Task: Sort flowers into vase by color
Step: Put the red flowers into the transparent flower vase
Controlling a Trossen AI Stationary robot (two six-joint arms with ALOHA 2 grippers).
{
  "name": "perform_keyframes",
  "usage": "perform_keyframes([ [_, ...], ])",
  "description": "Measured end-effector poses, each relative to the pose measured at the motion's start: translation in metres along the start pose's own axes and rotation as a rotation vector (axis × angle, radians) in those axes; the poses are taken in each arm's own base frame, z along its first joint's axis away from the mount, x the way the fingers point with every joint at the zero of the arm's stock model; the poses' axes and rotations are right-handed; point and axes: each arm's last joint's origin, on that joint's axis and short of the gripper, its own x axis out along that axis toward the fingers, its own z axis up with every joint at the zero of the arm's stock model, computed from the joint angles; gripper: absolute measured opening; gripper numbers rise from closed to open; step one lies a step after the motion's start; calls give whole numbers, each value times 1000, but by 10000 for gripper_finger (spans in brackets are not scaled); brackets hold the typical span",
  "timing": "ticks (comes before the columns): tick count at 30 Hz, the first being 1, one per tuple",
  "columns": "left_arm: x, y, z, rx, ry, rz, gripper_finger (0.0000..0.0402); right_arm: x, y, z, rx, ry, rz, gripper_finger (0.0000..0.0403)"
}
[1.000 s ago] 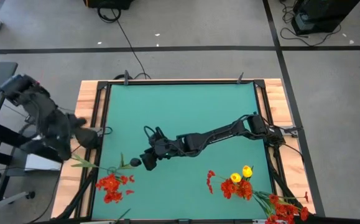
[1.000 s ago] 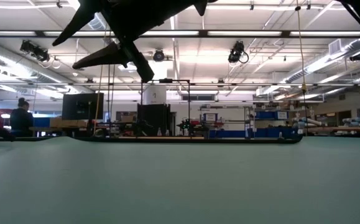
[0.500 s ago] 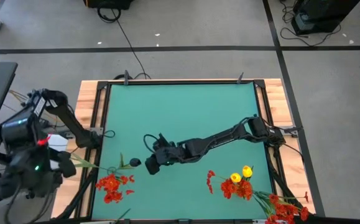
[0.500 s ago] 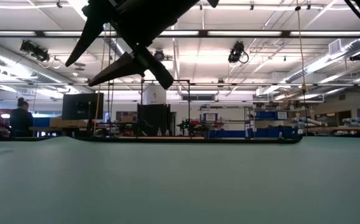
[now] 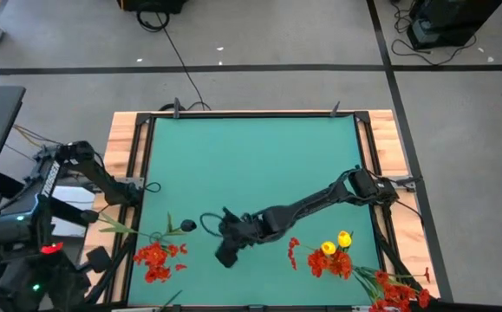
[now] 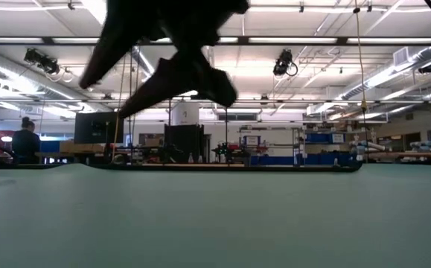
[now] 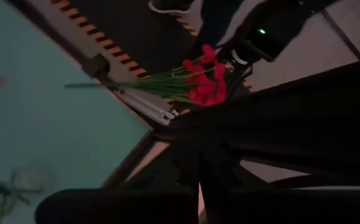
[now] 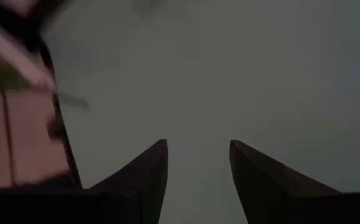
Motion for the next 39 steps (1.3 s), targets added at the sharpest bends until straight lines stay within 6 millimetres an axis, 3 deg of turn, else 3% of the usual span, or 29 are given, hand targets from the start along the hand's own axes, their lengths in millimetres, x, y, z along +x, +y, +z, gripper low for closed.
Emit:
perform_keyframes([
  [5, 2, 3, 0, -161, -38, 100, 8, -4, 2, -32, -52, 100, -135, 181],
  [8, -1, 7, -5, -181, -7, 144, 8, -6, 2, -41, -43, 100, -192, 181],
  [12, -13, 20, -18, -197, 35, 235, 9, -6, 4, -42, -40, 93, -183, 181],
  [17, -37, 41, -21, -335, -137, 371, 9, -6, 4, -41, -56, 89, -175, 181],
  [21, -42, 46, -17, -316, -147, 331, 9, -6, 2, -38, -62, 83, -183, 181],
  [28, -28, 49, -3, -277, -146, 348, 9, -5, -1, -34, -51, 85, -192, 181],
  [33, -3, 43, 10, -214, -87, 333, 9, -5, -3, -33, -38, 68, -205, 181],
  [39, 18, 34, 15, -109, 2, 284, 9, -5, 26, -26, -213, -91, 30, 181],
])
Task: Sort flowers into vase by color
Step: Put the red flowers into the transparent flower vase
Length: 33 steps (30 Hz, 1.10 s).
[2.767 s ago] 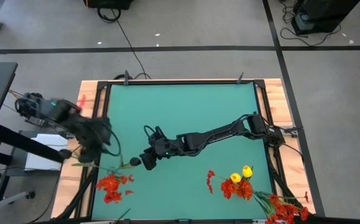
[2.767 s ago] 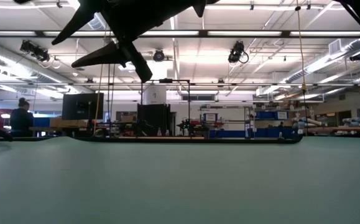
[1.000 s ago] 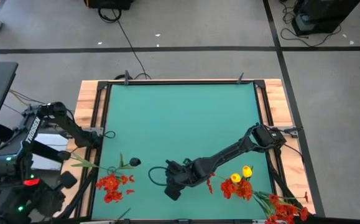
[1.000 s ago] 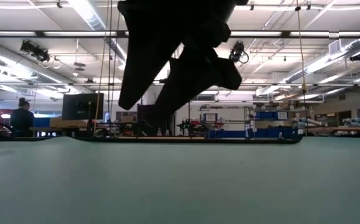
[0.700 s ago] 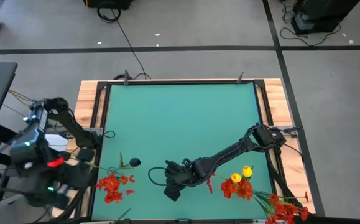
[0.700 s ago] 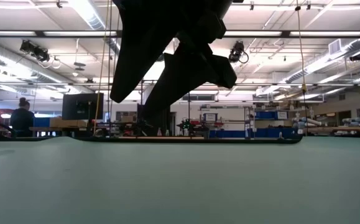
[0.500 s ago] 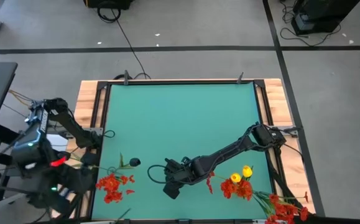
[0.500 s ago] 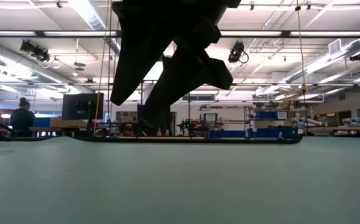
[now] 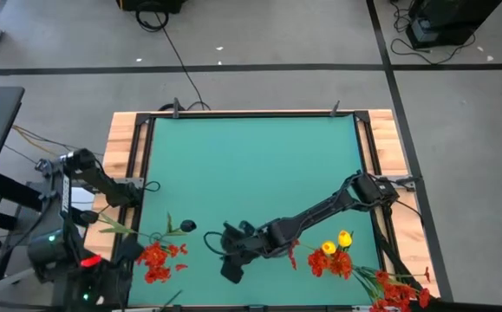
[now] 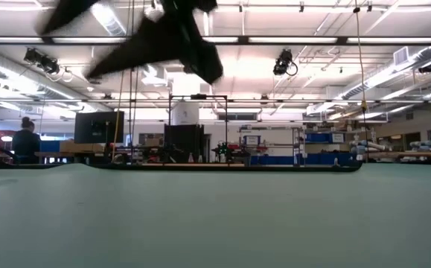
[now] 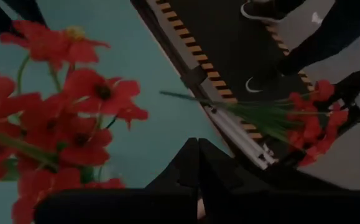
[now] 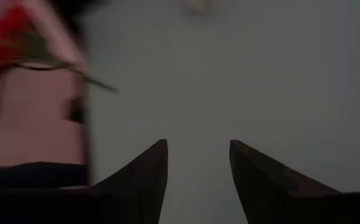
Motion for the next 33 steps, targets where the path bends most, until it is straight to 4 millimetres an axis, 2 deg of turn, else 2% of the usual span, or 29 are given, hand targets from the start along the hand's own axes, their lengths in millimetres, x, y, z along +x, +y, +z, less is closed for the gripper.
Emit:
perform_keyframes([
  [5, 12, -11, 10, -18, -47, -30, 9, -2, 7, 0, -113, -57, 10, 181],
  [12, 48, -27, 20, -2, 10, 5, 9, 0, -3, 8, -89, -98, -56, 181],
  [19, 77, -43, 32, -15, -22, -18, 9, 1, -6, 10, -78, -93, -65, 181],
  [27, 114, -63, 36, -43, -3, -25, 9, 1, -6, 5, -65, -40, -63, 181],
  [33, 127, -75, 31, -65, 27, -32, 9, -1, 0, -2, -78, -9, -39, 181],
])
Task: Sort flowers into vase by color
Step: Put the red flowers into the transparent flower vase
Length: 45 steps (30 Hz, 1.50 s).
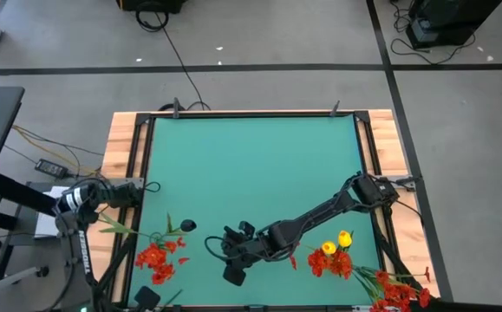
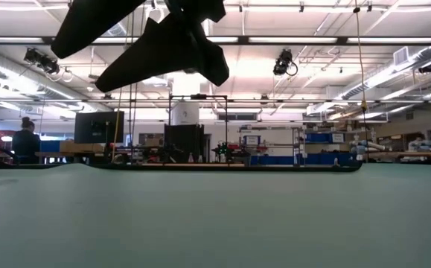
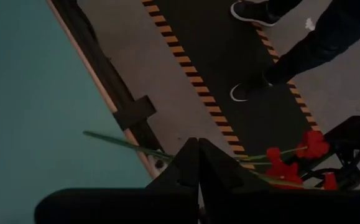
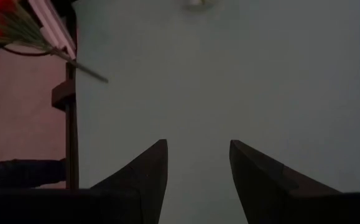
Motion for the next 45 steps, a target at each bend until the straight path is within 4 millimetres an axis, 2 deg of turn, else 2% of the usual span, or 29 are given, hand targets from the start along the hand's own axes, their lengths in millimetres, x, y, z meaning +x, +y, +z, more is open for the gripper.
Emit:
perform_keyframes([
  [8, 36, -12, -2, 14, 34, 23, 9, 0, 1, -1, 12, 3, 2, 181],
  [13, 57, -13, -5, -78, 71, 67, 20, 0, 1, -1, 22, 0, -2, 181],
  [20, 86, -6, -25, -331, 170, 107, 98, 0, 1, -1, 23, 0, -1, 181],
  [25, 97, 0, -33, -441, 188, 136, 161, 0, 1, -1, 23, 2, 2, 181],
  [29, 104, 7, -38, -575, 197, 180, 191, 0, 1, -1, 23, 2, 2, 181],
  [32, 108, 12, -36, -673, 200, 178, 196, 0, 1, -1, 23, 2, 1, 181],
  [38, 108, 14, -37, -694, 207, 208, 183, 0, 1, -2, 22, 3, -3, 181],
  [45, 121, 12, -40, -730, 202, 224, 172, 0, 0, -3, 18, 15, -16, 181],
])
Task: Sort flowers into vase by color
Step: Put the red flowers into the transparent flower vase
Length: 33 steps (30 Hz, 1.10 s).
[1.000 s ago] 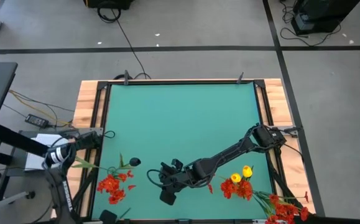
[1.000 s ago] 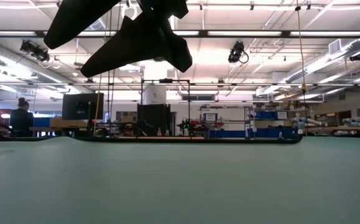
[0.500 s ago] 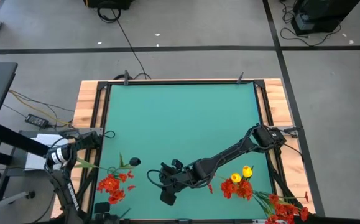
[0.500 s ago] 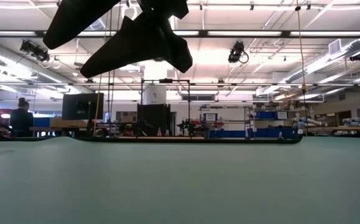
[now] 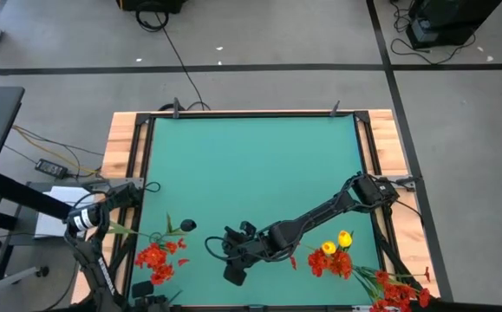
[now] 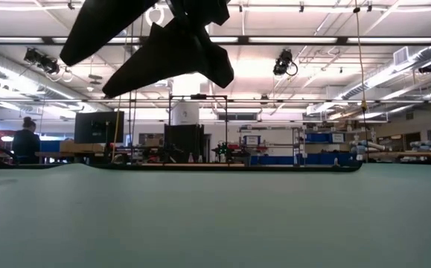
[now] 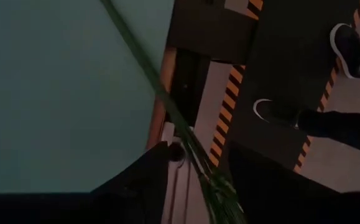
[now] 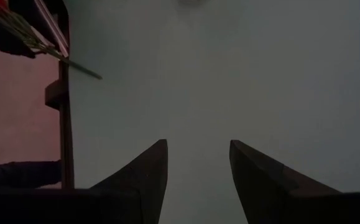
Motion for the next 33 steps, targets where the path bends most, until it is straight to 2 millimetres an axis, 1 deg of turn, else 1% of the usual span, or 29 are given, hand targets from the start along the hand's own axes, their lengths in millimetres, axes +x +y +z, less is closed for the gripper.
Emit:
perform_keyframes([
  [4, 6, -2, -1, -9, -2, 4, 172, 0, -1, -1, -4, 15, -8, 181],
  [7, 5, -1, 0, -8, -2, 12, 166, 0, 0, -2, -6, 19, -9, 181],
  [9, 6, 1, -1, -6, -1, 27, 149, 0, 0, -3, -7, 20, -8, 181],
  [15, 16, -2, -2, -5, -10, 35, 66, -1, 1, -4, 17, 24, -9, 181],
  [24, 15, -3, -2, -5, 13, 28, 9, -3, 8, -11, 24, 31, 4, 181],
  [26, 11, -6, -1, 5, 34, 21, 8, -4, 10, -12, 23, 33, 7, 181],
  [28, 2, -11, -1, 20, 63, 3, 7, -4, 12, -14, 20, 35, 11, 181],
  [30, -13, -18, -1, 50, 80, -15, 6, -5, 13, -15, 18, 36, 13, 181],
  [33, -41, -27, 2, 91, 82, -40, 5, -5, 14, -15, 17, 38, 21, 181],
])
